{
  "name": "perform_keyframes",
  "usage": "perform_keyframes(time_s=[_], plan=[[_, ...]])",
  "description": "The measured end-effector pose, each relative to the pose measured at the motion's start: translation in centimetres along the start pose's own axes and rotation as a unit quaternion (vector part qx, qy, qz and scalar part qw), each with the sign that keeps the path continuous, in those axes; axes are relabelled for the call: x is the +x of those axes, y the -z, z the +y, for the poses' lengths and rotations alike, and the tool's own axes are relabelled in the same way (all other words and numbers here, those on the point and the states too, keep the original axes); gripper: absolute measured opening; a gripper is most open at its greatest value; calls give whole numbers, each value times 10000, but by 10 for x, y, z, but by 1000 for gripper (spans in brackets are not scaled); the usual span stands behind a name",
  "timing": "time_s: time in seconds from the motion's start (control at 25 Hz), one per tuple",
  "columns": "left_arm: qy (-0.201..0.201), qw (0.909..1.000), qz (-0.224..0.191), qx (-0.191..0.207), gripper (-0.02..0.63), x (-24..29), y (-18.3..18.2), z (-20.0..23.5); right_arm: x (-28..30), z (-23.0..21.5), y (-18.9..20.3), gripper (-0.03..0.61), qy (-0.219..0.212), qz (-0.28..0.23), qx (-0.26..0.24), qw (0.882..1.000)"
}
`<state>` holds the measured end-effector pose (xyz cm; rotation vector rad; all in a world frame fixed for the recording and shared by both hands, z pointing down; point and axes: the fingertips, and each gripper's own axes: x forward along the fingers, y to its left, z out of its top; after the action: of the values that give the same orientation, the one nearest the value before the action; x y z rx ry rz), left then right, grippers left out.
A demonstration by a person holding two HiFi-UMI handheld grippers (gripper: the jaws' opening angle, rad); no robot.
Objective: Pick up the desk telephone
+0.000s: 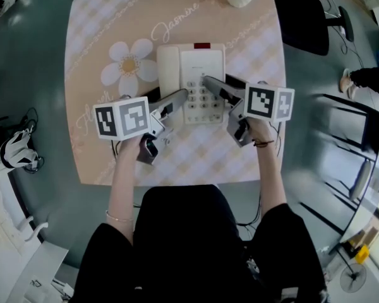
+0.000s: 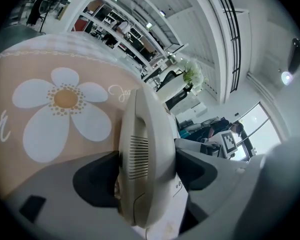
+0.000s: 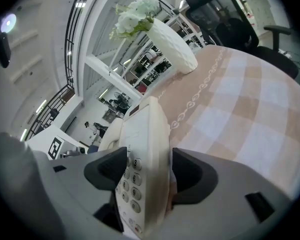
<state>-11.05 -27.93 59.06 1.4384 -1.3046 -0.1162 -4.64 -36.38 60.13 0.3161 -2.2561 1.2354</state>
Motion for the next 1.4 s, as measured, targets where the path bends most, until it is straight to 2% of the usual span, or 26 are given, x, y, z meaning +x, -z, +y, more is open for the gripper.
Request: perform_keyframes(time_s=[0.32,1.04,1.4], plan=[[24,9999,99,26,334,1,1,0,4,1,3,255,-219,281,187,9992],[-233,9997,4,-15,327,-2,2,0,1,3,2,247,-119,144,253,9995],[-287,9993,-27,226,325,-19,-4,-18,-15,23,-4,245,-187,-99,208,9996]])
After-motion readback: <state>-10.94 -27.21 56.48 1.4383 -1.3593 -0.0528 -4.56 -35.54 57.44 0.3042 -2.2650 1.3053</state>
